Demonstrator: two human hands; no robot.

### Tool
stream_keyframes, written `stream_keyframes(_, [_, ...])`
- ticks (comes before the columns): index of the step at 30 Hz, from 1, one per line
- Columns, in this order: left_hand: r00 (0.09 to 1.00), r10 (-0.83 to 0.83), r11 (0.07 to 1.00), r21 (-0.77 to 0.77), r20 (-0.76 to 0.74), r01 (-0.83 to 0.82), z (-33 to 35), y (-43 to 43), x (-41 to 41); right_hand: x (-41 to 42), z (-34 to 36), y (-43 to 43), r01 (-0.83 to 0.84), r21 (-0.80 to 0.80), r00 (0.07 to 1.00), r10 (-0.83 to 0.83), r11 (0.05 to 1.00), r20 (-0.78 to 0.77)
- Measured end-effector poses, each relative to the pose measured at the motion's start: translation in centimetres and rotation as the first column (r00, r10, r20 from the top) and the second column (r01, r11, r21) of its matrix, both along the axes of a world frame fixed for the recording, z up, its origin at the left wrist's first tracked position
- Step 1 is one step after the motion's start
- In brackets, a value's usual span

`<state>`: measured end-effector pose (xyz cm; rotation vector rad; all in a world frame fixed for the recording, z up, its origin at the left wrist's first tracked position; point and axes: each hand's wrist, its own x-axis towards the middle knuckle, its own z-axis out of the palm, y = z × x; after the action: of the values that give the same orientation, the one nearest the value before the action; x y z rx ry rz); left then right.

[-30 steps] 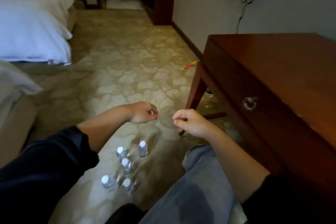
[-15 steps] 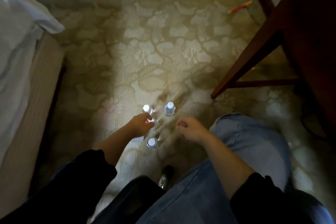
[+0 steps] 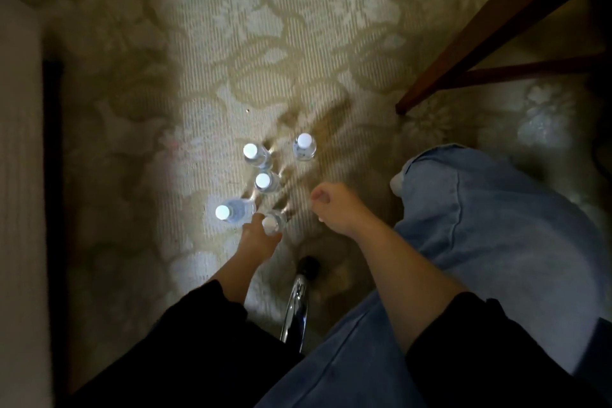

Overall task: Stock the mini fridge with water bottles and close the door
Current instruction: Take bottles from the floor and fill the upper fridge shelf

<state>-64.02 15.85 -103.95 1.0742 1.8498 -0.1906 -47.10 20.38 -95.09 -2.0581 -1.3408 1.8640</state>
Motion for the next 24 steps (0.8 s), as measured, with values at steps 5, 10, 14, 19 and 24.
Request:
stream_keyframes(5, [0.999,0.029,0.999,0.040,-0.043,-0.028,-2.7,0.4,1.2,-1.3,-1.6,1.5,-0.017,-0.027,1.000,0.016,0.999,-0.021])
stream_keyframes(10, [0.982,0.154,0.988,0.006,-0.106,-0.155,-4.7,1.5,2.2,-0.4,-2.5,2.2,0.021,-0.063,0.999,-0.023,0.998,-0.035])
stream_keyframes(14, [0.977,0.179,0.984,0.011,-0.116,-0.179,-5.2,2.4,2.0,0.6,-2.9,2.4,0.065,-0.061,0.998,-0.066,0.996,-0.023])
stream_keyframes(19, [0.995,0.011,0.998,0.070,-0.101,-0.004,-4.2,2.4,1.1,1.1,-2.0,1.8,0.078,-0.032,0.997,-0.079,0.996,-0.018])
stream_keyframes(24, [0.988,0.135,0.979,0.144,0.073,-0.144,0.4,2.6,1.9,3.1,0.9,0.8,0.027,0.002,1.000,-0.027,1.000,-0.007])
